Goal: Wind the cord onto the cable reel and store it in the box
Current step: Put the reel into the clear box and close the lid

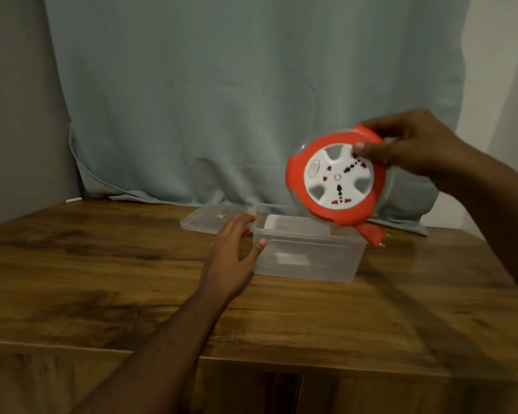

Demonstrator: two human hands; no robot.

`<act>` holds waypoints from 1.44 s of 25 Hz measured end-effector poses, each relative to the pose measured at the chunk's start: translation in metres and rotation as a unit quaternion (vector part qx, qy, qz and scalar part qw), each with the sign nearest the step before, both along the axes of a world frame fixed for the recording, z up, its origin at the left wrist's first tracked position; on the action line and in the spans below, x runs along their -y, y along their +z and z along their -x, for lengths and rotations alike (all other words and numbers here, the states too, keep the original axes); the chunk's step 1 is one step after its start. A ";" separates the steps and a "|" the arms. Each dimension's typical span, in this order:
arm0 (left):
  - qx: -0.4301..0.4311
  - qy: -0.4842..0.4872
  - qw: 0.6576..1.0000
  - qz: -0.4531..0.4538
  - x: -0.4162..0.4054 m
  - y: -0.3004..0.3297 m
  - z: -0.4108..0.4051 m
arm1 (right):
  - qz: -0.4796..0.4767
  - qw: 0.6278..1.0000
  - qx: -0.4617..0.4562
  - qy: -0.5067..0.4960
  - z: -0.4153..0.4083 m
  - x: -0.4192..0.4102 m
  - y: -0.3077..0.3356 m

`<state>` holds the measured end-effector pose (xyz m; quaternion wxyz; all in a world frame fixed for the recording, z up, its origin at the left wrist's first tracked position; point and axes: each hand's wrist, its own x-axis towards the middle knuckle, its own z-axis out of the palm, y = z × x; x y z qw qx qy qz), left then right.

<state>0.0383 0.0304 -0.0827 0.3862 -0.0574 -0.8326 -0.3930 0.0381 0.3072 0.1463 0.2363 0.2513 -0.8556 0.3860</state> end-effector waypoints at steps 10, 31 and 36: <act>-0.021 -0.017 1.000 -0.002 -0.001 0.003 -0.001 | -0.328 0.944 -0.017 0.027 0.086 0.063 -0.022; -0.003 -0.026 1.000 -0.018 -0.003 0.005 -0.001 | -0.081 0.971 -0.088 -0.208 0.108 0.053 -0.114; -0.009 -0.023 1.000 -0.018 -0.004 0.004 -0.002 | 0.361 0.923 0.066 -0.116 0.086 0.016 -0.174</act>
